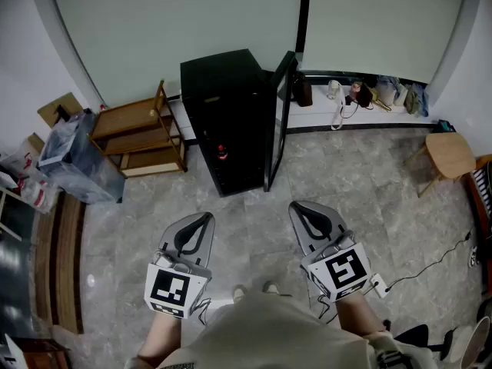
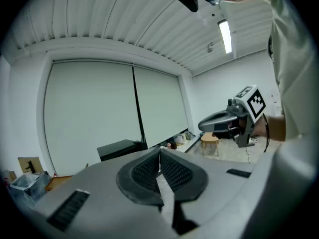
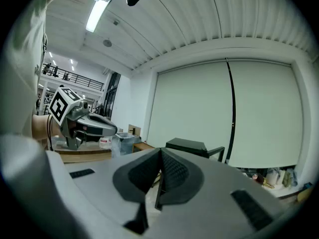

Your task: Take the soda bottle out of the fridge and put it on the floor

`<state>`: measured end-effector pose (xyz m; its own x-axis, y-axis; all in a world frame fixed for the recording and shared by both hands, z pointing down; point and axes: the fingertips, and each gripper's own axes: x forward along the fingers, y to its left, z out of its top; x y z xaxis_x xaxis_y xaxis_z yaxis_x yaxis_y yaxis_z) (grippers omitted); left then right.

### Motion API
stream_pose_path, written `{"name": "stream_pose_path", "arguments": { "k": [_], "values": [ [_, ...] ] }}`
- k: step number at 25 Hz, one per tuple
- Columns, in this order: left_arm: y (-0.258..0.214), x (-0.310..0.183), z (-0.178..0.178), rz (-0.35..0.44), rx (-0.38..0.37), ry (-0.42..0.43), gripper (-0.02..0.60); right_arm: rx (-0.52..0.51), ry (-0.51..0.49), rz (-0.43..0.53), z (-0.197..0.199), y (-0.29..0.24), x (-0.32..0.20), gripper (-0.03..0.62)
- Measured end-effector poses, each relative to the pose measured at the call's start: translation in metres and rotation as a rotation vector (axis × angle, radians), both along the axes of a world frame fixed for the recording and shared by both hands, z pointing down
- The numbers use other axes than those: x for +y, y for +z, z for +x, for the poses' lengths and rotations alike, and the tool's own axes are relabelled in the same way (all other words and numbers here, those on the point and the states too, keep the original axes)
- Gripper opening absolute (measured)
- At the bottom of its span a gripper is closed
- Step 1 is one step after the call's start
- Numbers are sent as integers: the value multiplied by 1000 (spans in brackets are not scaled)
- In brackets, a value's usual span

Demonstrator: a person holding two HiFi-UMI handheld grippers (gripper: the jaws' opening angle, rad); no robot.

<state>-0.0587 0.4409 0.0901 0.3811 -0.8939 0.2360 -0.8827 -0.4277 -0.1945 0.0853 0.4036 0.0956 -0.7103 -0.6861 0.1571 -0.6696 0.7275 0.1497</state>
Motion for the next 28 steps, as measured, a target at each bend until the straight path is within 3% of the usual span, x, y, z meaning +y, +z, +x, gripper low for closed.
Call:
{"name": "stream_pose_path", "arguments": {
  "k": [9, 28],
  "values": [
    [6, -13, 3, -9, -3, 11, 6, -50, -10, -32, 1, 6, -11, -5],
    [39, -44, 37, -68, -29, -33, 7, -26, -77, -85, 31, 42, -37, -5]
  ]
}}
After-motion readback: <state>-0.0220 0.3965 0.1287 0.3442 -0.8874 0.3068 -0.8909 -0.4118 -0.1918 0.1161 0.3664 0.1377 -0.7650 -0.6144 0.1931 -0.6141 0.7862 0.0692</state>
